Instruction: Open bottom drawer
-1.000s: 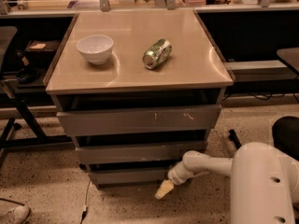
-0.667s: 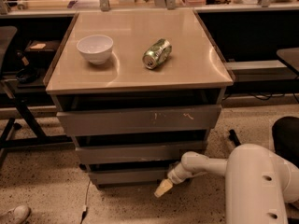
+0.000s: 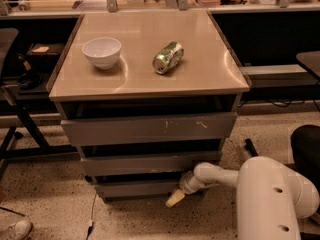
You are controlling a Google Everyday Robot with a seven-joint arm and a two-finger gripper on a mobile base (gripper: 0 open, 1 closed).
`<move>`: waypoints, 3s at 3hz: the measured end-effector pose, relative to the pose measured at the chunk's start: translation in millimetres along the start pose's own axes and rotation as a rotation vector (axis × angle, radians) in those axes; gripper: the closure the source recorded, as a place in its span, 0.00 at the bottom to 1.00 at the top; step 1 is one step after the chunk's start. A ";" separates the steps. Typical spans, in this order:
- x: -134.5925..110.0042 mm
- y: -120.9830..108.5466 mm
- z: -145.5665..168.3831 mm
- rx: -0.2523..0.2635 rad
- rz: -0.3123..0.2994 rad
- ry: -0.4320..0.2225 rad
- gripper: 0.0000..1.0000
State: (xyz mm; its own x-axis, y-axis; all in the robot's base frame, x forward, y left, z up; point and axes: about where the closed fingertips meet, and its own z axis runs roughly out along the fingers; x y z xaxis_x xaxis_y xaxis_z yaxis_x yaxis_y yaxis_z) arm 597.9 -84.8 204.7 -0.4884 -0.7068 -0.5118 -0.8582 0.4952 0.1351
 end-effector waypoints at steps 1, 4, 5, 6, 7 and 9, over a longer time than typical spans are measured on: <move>4.2 -6.3 11.5 -0.001 0.005 -0.003 0.00; 6.8 -17.9 34.1 -0.011 0.000 0.020 0.18; 6.8 -17.9 34.1 -0.011 0.000 0.020 0.42; 6.8 -17.9 34.1 -0.011 0.000 0.020 0.64; 6.8 -17.8 34.1 -0.011 0.000 0.020 0.88; 10.4 -13.4 28.7 -0.010 0.007 0.020 1.00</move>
Offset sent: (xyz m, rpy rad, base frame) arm 0.0284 -0.0026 -0.0320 -0.0089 -0.0123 0.0037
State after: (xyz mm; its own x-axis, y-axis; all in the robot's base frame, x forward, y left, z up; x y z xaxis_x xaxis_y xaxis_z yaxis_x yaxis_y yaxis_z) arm 609.0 -84.3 173.2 -0.4975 -0.7132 -0.4939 -0.8561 0.4955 0.1468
